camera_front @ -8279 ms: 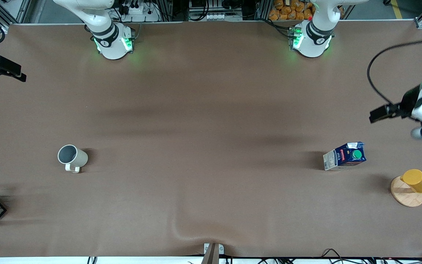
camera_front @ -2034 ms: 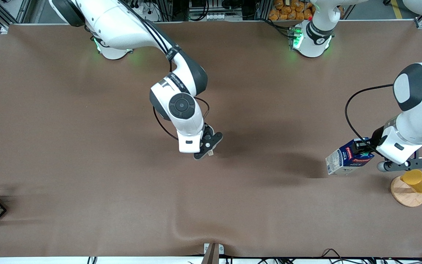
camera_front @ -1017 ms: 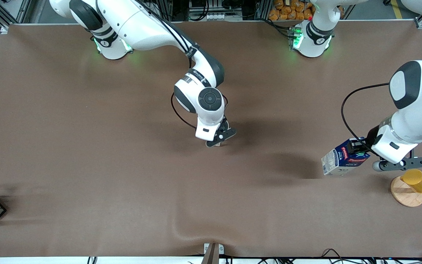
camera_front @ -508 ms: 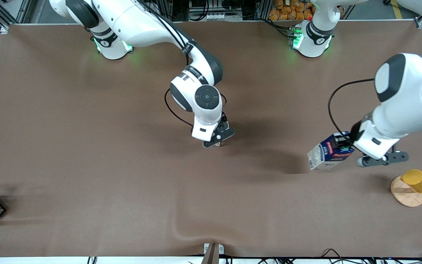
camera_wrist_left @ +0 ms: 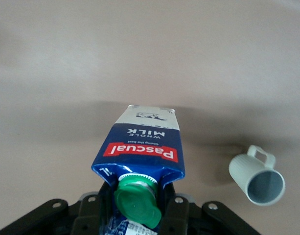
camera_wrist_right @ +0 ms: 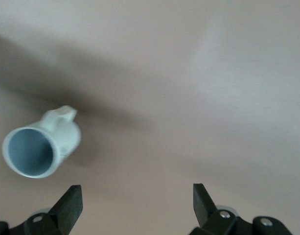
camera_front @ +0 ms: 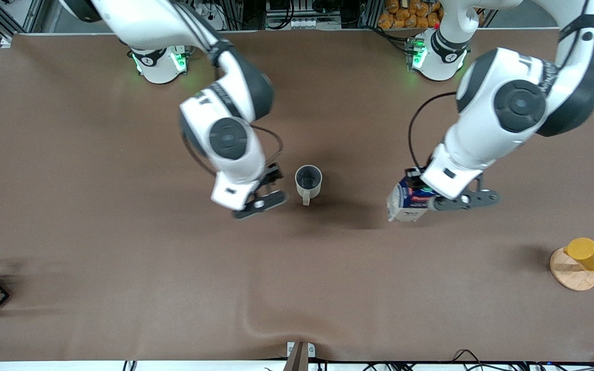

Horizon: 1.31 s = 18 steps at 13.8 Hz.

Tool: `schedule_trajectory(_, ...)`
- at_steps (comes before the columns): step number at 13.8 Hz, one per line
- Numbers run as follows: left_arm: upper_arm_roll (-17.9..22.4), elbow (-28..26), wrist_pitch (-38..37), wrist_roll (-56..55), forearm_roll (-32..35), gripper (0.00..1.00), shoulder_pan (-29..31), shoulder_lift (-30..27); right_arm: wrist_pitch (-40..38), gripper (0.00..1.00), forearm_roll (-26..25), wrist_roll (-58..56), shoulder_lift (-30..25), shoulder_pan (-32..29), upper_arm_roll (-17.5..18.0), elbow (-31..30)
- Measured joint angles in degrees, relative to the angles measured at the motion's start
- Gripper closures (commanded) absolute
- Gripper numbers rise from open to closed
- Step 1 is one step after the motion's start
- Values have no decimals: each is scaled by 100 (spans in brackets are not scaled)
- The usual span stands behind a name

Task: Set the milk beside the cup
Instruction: 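Release the mug with the right gripper while the left gripper lifts the carton, then move the milk carton beside the mug with the left gripper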

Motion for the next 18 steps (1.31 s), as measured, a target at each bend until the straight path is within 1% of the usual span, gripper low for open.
schedule_trajectory(1,-31,-14,-102,-11,-6,60,-95,2,-41,0,1,-289,-208,-311,-8,-146)
schedule_trajectory(3,-210,-133,-203,-19,-106,59,-153,20,-188,0,14,-931,-706,-1066,-21,-503)
schedule_trajectory(6,-517,-380,-206,-61,-155,61,-216,98,-1003,0,465,-1685,-1465,-2235,-30,-773)
schedule_trajectory(8,-574,-499,-192,-444,-162,61,-497,176,-1379,0,577,-1926,-1937,-2741,-37,-806)
schedule_trajectory(11,-592,-565,24,-1292,-163,61,-1049,412,-1838,0,560,-1935,-2579,-3048,-55,-881)
schedule_trajectory(13,-597,-572,198,-1653,-163,61,-1398,594,-2249,0,556,-1935,-2892,-3176,-179,-925)
schedule_trajectory(15,-602,-574,405,-2194,-163,60,-1756,747,-2445,0,556,-1937,-3102,-3205,-329,-943)
schedule_trajectory(18,-600,-575,718,-2843,-163,60,-2187,926,-2461,0,555,-1932,-3268,-3206,-388,-997)
